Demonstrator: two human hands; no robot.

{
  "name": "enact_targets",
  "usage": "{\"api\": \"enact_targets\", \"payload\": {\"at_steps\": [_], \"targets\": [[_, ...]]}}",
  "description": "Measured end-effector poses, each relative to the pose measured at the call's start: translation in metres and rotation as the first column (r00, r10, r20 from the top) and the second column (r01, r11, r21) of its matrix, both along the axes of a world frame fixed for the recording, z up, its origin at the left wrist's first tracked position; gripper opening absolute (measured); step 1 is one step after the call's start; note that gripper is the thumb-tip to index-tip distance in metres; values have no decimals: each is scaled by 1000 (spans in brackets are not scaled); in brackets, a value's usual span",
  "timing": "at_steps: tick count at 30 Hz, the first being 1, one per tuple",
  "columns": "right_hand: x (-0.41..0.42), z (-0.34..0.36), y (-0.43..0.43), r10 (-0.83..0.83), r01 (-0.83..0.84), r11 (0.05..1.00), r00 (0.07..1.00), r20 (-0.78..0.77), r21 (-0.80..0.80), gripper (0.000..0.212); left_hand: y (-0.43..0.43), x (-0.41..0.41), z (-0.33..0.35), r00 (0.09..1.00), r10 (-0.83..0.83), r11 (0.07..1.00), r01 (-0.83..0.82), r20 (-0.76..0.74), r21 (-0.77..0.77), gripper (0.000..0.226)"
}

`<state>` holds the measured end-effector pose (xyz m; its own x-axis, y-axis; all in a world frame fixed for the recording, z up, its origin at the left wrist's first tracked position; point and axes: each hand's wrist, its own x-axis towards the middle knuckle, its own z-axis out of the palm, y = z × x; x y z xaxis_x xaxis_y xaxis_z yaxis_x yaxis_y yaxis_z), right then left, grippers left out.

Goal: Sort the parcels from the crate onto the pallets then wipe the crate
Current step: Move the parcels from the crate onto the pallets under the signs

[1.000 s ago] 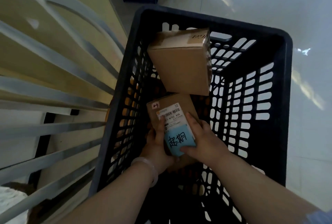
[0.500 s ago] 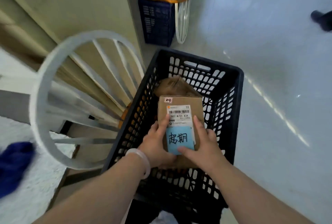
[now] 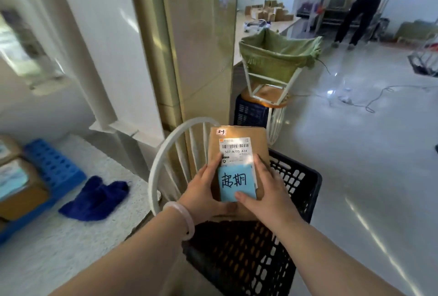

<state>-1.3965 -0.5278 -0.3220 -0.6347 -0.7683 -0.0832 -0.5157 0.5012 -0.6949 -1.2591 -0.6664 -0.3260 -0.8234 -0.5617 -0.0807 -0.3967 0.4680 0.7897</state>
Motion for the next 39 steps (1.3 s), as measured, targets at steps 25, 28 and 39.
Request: {"api": "enact_targets", "payload": {"at_steps": [25, 28, 39], "targets": [[491, 72, -147, 710, -718, 696, 690, -137, -11, 80, -21, 536, 74, 658, 738, 669, -743, -153, 31, 116], [562, 71, -148, 748, -756, 655, 650, -134, -9, 81, -10, 606, 72, 595, 793, 601, -799, -131, 8, 113], [713, 70, -161, 856, -865, 500, 500, -128, -31, 80, 16, 755, 73, 436, 887, 439, -898, -155, -13, 111]]}}
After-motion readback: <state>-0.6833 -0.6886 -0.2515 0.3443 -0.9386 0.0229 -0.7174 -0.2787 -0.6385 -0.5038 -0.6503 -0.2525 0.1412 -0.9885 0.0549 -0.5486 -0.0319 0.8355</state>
